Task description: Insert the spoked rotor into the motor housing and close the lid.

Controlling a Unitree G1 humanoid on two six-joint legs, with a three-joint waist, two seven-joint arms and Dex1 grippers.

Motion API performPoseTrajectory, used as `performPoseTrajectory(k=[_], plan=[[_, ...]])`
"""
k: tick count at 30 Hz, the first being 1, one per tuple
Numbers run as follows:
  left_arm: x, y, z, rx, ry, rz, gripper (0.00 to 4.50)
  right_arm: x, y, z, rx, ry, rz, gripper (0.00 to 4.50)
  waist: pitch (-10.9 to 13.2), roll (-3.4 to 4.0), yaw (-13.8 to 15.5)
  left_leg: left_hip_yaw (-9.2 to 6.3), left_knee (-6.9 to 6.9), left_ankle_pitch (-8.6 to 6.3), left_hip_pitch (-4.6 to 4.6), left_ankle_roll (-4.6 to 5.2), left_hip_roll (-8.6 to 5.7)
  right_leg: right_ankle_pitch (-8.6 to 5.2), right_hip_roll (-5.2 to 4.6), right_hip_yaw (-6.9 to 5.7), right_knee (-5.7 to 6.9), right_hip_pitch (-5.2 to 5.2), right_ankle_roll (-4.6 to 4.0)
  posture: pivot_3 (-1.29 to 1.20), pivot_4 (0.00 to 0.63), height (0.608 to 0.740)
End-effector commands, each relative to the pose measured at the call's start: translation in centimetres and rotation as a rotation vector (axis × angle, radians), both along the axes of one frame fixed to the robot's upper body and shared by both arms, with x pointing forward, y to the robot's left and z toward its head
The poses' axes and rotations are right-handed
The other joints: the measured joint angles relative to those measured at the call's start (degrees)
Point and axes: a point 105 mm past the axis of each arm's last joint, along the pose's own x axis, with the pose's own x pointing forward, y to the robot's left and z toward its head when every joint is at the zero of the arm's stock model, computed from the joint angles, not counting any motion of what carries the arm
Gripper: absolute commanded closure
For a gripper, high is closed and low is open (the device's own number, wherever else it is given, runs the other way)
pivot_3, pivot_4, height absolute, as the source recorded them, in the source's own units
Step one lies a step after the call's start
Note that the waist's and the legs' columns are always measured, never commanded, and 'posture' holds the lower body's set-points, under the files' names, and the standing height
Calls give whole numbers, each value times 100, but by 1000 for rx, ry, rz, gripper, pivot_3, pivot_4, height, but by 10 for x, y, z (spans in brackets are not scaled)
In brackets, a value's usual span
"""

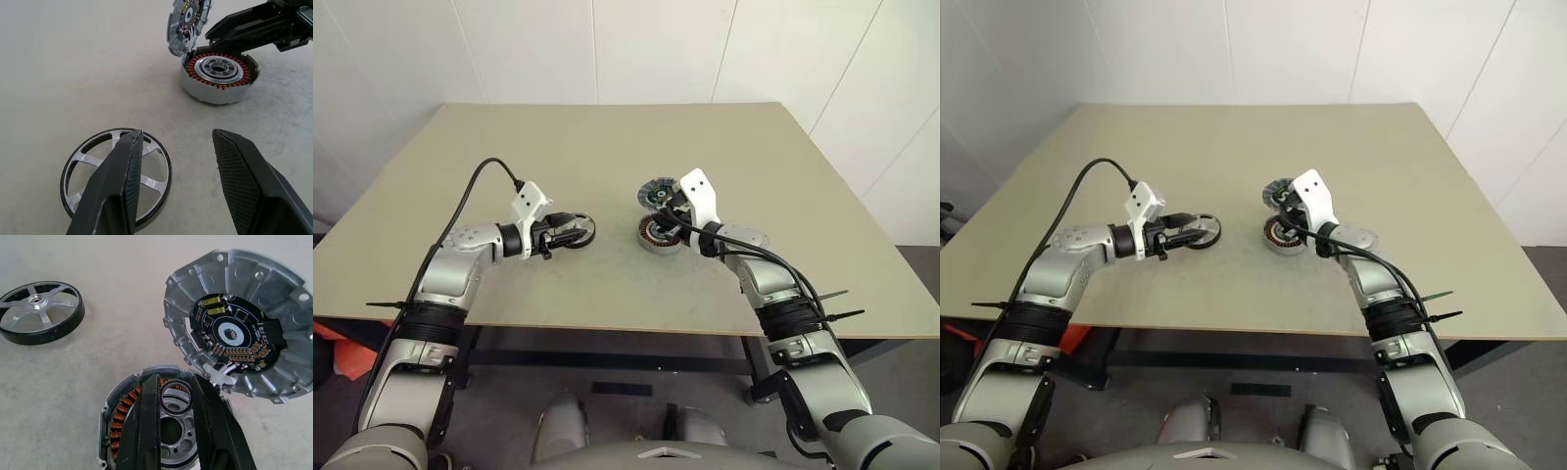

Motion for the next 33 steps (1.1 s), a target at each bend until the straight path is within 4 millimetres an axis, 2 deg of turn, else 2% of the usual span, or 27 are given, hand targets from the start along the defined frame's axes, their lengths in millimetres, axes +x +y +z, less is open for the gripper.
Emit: performPoseTrajectory(k=[1, 8, 17, 25, 31, 33], plan=[[2, 1, 14, 7, -61, -1, 2112, 3, -1, 11, 2, -48, 3, 3887, 0, 0, 0, 0, 0, 0, 0, 0, 0, 0, 0, 0, 0, 0, 0, 0, 0, 740], [4, 3, 14, 17, -64, 5, 2112, -1, 4, 0, -2, -23, 5, 3887, 0, 0, 0, 0, 0, 1, 1, -1, 1, 0, 0, 0, 1, 0, 0, 0, 0, 740], [7, 2, 15, 26, -71, 10, 2112, -2, -4, -18, -18, 17, -35, 3887, -1, -2, 0, 0, 1, 1, 2, -1, 1, 0, 0, 1, 2, 1, 0, 0, 0, 740], [9, 2, 15, 30, -73, 11, 2112, -1, -9, -20, -27, 14, -48, 3887, -2, -3, -1, 0, 1, 1, 31, -2, 1, -1, 0, 1, 4, 25, 1, 0, 0, 740], [10, 3, 15, 33, -77, 18, 2112, -4, -4, -20, 10, 41, -20, 3887, -2, -3, -1, 0, 0, 1, 32, -2, 1, -1, 0, 2, 3, 27, 1, 0, 0, 740], [10, 3, 15, 36, -79, 22, 2112, -6, -2, -20, 17, 48, -6, 3133, -2, -4, -2, 0, 0, 1, 32, -2, 1, -1, 0, 2, 3, 27, 1, 0, 0, 740]])
